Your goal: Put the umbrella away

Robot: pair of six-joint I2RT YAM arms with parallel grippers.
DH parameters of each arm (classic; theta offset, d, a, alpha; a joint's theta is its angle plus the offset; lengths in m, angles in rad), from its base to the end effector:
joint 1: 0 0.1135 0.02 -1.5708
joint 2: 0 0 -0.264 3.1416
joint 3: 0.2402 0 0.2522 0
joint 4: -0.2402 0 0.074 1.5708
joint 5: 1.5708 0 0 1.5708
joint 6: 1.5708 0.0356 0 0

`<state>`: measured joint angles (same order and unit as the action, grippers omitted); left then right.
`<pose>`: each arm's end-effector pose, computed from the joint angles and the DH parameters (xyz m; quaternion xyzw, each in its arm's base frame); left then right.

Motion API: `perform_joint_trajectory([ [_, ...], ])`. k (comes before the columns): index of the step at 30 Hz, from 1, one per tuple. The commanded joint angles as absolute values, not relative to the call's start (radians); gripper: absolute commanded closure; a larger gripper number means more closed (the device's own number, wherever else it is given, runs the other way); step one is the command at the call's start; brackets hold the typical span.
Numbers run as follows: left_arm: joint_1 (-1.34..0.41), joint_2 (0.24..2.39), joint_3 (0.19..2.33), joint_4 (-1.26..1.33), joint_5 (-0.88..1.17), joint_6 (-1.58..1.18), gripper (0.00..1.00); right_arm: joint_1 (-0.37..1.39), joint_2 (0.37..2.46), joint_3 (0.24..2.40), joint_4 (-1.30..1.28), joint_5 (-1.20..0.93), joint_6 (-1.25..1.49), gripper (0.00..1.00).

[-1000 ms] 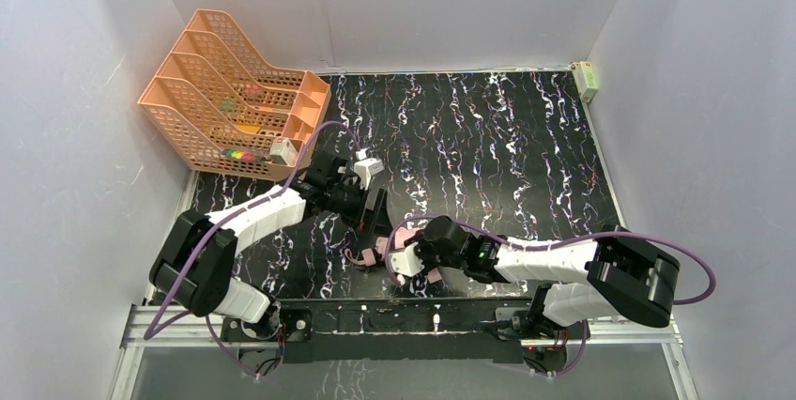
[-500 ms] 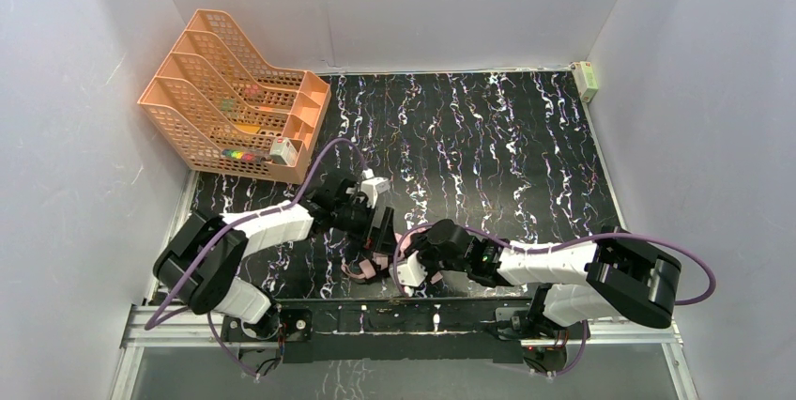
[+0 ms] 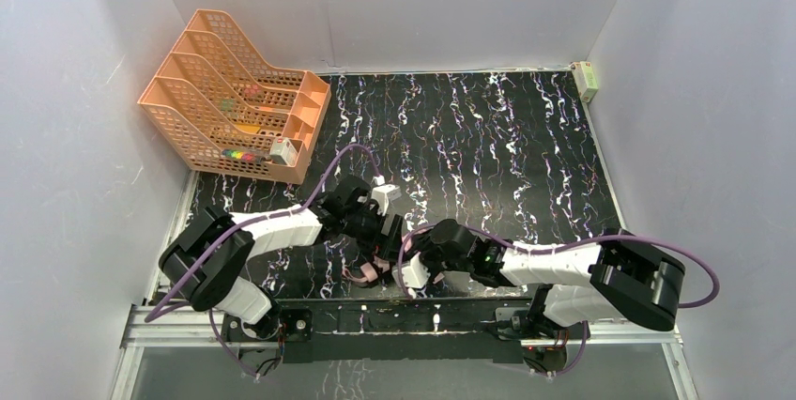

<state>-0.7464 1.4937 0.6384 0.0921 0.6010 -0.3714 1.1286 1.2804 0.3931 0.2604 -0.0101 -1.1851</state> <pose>0.1921 -0.2051 0.1597 0.2780 0.8413 -0.4298 0.1739 0.1000 0.2120 0.1501 -0.8164 0.3562 -0.0083 0.4546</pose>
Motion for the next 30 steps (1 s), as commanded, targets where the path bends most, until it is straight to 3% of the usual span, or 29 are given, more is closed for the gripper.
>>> perform_joint_trajectory([
  [1, -0.765, 1.468, 0.617, 0.006, 0.542, -0.397, 0.23, 1.111, 1.254, 0.359, 0.150, -0.069, -1.230, 1.00],
  [11, -0.836, 1.470, 0.605, -0.044, 0.482, -0.404, 0.27, 1.086, 1.266, 0.379, 0.126, -0.090, -1.272, 1.00],
  [17, -0.853, 1.513, 0.615, -0.035, 0.468, -0.403, 0.48, 1.082, 1.275, 0.392, 0.120, -0.109, -1.272, 1.00],
  [25, -0.872, 1.495, 0.631, -0.079, 0.398, -0.371, 0.68, 1.080, 1.262, 0.396, 0.122, -0.137, -1.243, 1.00],
  [30, -0.871, 1.511, 0.670, -0.132, 0.339, -0.348, 0.73, 1.080, 1.235, 0.428, 0.069, -0.136, -1.238, 0.70],
])
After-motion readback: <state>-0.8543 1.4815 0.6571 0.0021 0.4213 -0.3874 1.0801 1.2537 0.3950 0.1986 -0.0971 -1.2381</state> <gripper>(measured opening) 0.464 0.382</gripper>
